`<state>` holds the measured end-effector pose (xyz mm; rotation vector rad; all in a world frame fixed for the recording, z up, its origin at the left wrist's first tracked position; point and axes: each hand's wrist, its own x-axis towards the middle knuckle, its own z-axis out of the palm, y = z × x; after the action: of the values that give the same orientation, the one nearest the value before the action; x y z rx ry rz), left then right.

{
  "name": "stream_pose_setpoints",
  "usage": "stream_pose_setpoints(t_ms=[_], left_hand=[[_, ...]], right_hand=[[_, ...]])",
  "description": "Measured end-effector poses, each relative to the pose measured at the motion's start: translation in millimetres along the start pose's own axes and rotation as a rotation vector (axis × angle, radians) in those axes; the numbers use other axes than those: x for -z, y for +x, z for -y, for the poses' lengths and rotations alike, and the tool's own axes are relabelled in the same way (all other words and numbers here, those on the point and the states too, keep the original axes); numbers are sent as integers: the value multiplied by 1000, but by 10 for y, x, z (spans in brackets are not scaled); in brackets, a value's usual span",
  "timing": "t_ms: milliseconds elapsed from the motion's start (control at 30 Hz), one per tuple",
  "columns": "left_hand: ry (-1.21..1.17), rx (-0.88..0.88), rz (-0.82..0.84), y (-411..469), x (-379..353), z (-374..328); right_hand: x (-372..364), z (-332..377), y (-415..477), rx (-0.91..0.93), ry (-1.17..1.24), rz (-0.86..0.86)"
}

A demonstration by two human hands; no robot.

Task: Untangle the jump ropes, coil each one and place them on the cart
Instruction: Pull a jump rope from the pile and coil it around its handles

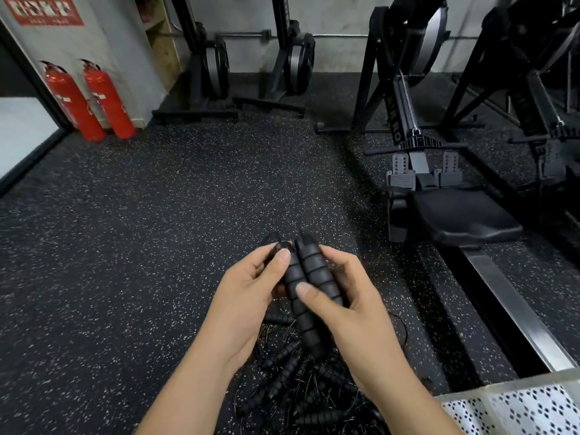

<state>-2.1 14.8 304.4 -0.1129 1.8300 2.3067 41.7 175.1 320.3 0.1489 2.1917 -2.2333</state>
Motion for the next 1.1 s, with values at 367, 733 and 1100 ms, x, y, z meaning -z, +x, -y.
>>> stream_pose_setpoints(t_ms=[367, 733, 1100], left_hand=[[534, -255, -346, 31, 86, -118], [97, 25, -249, 9, -28, -108], [691, 32, 7, -94, -223, 142]], right_hand=[[257, 166, 68, -262, -12, 280], [298, 432, -111, -169, 121, 581], [245, 320, -50, -11, 21, 290]])
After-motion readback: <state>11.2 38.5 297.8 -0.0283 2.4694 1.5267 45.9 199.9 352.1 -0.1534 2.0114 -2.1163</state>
